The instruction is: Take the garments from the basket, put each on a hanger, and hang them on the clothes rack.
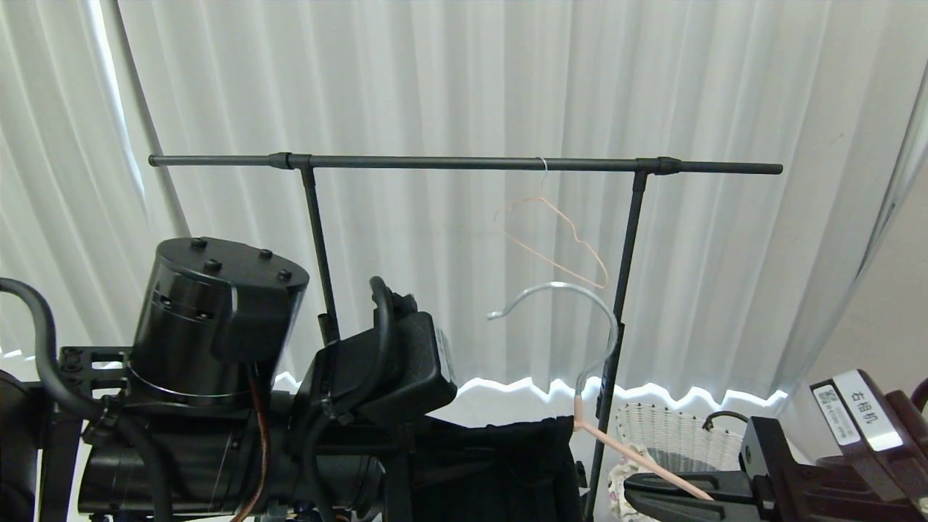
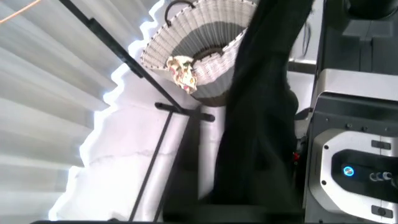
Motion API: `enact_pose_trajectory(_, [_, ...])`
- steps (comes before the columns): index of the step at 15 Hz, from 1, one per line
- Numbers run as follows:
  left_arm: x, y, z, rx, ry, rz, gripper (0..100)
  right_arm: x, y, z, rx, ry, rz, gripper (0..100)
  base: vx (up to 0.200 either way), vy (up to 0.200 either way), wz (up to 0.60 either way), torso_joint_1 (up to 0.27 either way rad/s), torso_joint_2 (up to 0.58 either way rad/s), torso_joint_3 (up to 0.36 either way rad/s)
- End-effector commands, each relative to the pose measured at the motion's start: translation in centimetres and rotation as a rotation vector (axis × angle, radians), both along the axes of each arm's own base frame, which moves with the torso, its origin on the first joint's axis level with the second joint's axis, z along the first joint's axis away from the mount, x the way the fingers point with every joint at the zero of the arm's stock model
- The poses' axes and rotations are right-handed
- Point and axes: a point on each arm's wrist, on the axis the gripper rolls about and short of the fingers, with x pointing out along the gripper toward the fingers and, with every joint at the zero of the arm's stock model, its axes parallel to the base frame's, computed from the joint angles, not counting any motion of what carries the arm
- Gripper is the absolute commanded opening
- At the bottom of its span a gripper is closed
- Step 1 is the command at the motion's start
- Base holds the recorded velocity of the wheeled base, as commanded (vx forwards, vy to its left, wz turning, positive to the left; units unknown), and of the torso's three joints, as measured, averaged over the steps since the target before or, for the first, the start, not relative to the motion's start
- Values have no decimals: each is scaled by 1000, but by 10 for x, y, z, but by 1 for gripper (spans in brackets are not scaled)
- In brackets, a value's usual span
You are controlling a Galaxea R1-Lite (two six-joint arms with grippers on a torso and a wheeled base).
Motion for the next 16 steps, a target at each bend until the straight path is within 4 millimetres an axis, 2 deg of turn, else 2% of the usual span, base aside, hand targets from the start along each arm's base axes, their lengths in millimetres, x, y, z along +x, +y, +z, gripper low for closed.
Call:
enact_pose_trajectory(1, [0,-1,-3,6,8,0,0,0,0,0,0,1,2,0,0,0,0,0,0,0])
enact_pose_trajectory(4, [0,-1,-4,10,14,2,0,0,0,-1,-4,-1,1,0,0,0,0,0,0,0])
enact_pose_trajectory(5, [1,0,-5,14,17,6,0,0,0,-1,-5,0,-1,100,0,0,0,0,0,0])
enact_pose_trajectory(8, [2,9,-14,40,34,49,0,3,-4,0,-5,-2,-36,100,0,0,0,0,0,0])
enact_pose_trajectory(11, [7,26,-21,138,-33,238,0,14,-15,-2,-27,-10,-120,100,0,0,0,0,0,0])
enact_pose_trajectory(14, [12,36,-11,124,-68,350,0,15,-17,-8,-69,29,-131,100,0,0,0,0,0,0])
enact_pose_trajectory(16, [21,34,10,42,-78,439,0,17,-16,-17,-132,90,-158,100,0,0,0,0,0,0])
